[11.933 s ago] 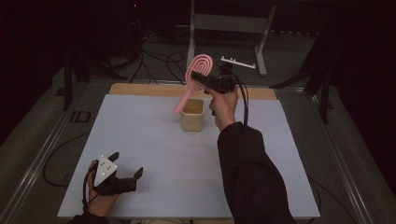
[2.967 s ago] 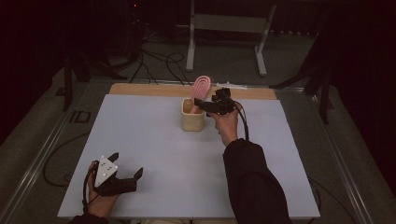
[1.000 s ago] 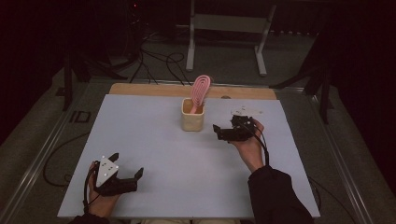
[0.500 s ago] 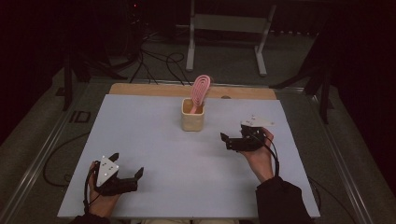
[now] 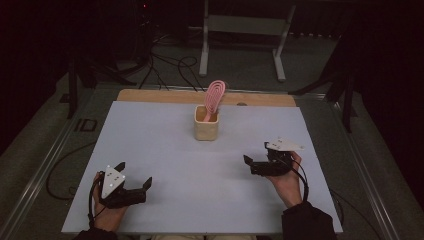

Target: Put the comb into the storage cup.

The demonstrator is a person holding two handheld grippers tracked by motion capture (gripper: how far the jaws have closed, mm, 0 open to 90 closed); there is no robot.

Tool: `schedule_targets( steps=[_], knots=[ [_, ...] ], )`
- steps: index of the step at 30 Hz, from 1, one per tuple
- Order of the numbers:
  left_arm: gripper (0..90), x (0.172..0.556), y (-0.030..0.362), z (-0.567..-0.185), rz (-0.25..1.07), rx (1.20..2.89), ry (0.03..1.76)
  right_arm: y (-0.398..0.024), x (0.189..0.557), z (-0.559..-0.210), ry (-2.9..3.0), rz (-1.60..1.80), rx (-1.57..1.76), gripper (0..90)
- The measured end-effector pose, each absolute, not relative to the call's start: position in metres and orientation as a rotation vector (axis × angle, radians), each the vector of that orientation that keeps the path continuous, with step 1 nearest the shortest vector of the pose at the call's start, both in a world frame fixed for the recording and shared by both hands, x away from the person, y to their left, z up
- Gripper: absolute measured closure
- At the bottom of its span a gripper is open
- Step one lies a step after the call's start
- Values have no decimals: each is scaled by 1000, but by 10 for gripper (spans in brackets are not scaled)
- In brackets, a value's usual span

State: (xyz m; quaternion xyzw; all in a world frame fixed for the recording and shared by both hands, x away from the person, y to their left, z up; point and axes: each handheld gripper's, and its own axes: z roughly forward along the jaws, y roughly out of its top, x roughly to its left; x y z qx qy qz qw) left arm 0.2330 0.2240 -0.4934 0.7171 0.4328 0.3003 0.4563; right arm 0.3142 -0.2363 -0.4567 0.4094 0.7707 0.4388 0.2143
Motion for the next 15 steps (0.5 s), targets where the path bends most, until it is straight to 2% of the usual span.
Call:
schedule_targets(
  steps=[15],
  knots=[
    [0, 238, 227, -479, 760, 1764, 1060, -263, 281, -473, 2121, 1267, 1125, 77]
  ],
)
